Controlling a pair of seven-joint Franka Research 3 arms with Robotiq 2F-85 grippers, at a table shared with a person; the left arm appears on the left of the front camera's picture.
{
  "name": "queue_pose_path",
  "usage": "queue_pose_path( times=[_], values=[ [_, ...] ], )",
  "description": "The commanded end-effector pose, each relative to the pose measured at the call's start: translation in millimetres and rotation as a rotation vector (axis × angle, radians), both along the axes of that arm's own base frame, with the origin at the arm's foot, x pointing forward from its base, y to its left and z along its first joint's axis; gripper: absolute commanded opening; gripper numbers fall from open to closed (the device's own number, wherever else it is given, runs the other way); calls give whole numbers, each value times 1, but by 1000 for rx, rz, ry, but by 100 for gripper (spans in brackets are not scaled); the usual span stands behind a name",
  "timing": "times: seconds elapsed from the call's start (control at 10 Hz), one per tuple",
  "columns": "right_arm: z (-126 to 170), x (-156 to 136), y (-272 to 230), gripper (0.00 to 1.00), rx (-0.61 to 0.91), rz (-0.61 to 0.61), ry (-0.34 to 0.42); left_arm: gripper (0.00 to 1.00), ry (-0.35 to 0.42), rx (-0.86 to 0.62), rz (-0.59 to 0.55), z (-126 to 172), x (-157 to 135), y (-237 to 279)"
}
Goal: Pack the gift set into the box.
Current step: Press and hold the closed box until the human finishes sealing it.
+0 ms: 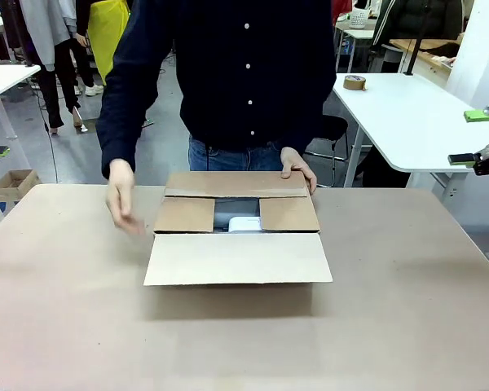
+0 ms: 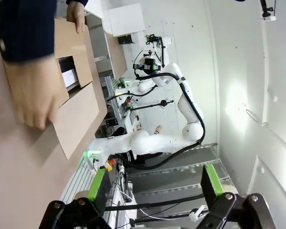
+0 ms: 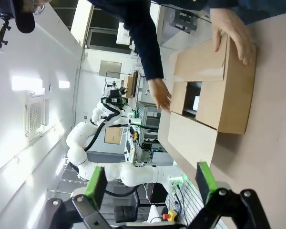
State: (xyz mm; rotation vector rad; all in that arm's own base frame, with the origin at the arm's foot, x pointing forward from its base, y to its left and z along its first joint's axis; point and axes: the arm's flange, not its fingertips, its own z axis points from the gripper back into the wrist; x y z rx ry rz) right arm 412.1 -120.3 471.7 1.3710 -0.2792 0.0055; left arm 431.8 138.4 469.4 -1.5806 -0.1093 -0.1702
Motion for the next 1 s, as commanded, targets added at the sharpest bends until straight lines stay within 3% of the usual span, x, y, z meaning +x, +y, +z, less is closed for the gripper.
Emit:
queue_pose_path(
  times=[0.0,0.9],
  values=[
    [1,-3,0,100,-8,12,6,100,8,4,4,-3,-9,4],
    [1,-3,0,100,-8,12,6,100,8,4,4,-3,-9,4]
  ],
)
